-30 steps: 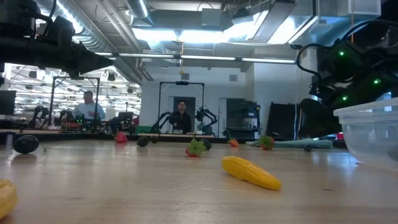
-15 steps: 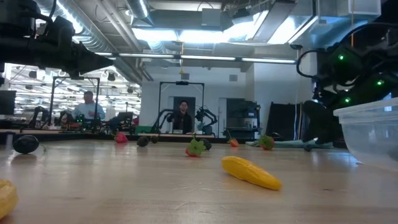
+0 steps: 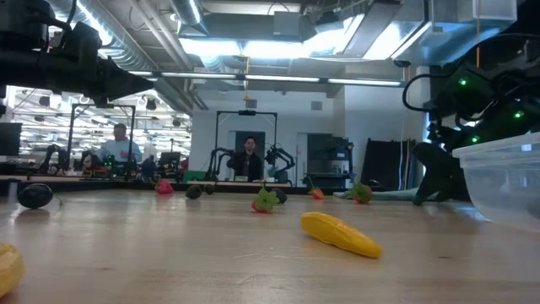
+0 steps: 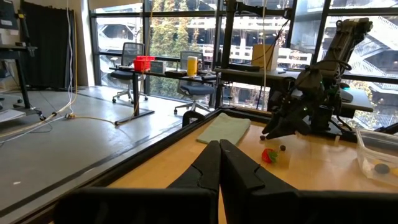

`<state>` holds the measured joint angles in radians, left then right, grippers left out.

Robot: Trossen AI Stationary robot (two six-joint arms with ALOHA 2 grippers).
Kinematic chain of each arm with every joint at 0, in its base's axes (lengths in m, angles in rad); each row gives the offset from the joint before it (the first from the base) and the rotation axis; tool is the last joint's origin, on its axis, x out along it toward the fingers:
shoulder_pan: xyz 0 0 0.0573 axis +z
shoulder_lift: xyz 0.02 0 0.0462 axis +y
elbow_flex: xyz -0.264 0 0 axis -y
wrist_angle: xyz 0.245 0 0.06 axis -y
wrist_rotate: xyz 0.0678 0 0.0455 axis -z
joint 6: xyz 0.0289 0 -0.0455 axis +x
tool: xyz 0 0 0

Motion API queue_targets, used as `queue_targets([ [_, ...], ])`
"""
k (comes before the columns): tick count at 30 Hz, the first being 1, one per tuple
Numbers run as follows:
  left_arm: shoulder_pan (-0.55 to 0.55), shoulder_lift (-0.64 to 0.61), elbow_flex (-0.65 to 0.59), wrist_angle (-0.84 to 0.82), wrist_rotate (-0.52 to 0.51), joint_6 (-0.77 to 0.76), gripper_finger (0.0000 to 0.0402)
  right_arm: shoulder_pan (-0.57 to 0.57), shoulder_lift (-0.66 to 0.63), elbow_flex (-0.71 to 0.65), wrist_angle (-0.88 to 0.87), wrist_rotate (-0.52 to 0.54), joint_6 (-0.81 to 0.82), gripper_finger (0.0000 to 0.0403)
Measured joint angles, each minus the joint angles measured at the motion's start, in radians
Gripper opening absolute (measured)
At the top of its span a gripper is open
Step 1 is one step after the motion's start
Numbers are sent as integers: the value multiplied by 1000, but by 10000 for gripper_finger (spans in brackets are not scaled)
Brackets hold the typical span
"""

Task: Pick and placing Produce into tupperware
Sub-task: Put the top blueberry into the container

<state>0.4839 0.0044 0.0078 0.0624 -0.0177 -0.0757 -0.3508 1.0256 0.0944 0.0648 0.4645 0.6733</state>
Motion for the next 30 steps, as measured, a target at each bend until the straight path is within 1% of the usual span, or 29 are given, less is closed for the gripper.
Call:
queue_targets([
  [4,0,0,0,0,-4,3,0,0,0,0,8,2,0,250],
  [9,0,0,0,0,-46,27,0,0,0,1,30,13,1,250],
  [12,0,0,0,0,-51,27,0,0,13,1,48,17,4,250],
  [19,0,0,0,0,-51,27,0,0,117,1,142,39,14,250],
  [24,0,0,0,0,-51,27,0,1,184,4,175,58,24,250],
  [27,0,0,0,0,-51,27,0,1,203,5,180,63,30,241],
  [30,0,0,0,0,-51,27,0,0,207,4,179,67,30,220],
])
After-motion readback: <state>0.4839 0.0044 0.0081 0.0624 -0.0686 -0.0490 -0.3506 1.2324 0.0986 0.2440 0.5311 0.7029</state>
